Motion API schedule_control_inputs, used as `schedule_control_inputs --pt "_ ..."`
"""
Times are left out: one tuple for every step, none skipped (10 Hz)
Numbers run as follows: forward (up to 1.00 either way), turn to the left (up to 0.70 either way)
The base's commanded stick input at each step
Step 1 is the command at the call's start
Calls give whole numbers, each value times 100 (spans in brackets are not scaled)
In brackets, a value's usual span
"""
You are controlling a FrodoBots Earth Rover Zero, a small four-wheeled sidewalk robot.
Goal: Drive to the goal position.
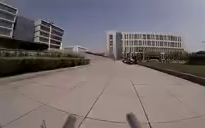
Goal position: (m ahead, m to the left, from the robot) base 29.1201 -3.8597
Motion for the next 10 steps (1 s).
schedule_control_inputs --pt "70 -8" --pt "70 0" --pt "70 0" --pt "70 0" --pt "70 0" --pt "70 0" --pt "70 0" --pt "70 0" --pt "70 0" --pt "70 0"
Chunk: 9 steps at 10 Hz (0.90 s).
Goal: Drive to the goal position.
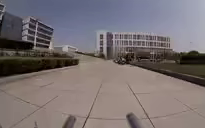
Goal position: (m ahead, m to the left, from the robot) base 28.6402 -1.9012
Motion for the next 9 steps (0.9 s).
schedule_control_inputs --pt "70 0" --pt "70 0" --pt "70 0" --pt "70 0" --pt "70 0" --pt "70 0" --pt "70 0" --pt "70 0" --pt "70 0"
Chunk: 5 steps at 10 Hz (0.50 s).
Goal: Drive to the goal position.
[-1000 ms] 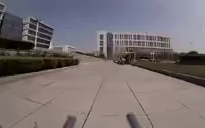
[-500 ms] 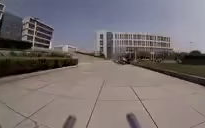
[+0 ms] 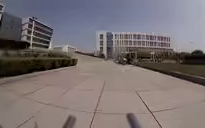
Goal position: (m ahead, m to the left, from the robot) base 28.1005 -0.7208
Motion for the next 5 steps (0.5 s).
schedule_control_inputs --pt "70 0" --pt "70 0" --pt "70 0" --pt "70 0" --pt "70 0"
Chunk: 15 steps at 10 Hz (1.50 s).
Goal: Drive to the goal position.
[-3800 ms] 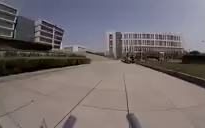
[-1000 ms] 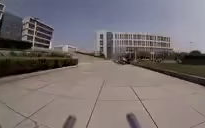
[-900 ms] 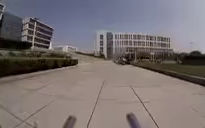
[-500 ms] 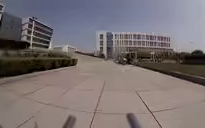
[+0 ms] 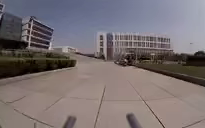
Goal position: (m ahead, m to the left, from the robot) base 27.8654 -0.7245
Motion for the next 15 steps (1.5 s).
schedule_control_inputs --pt "70 0" --pt "70 0" --pt "70 0" --pt "70 0" --pt "70 0" --pt "70 0" --pt "70 0" --pt "70 0" --pt "70 0" --pt "70 0" --pt "70 0" --pt "70 0" --pt "70 0" --pt "70 0" --pt "70 0"
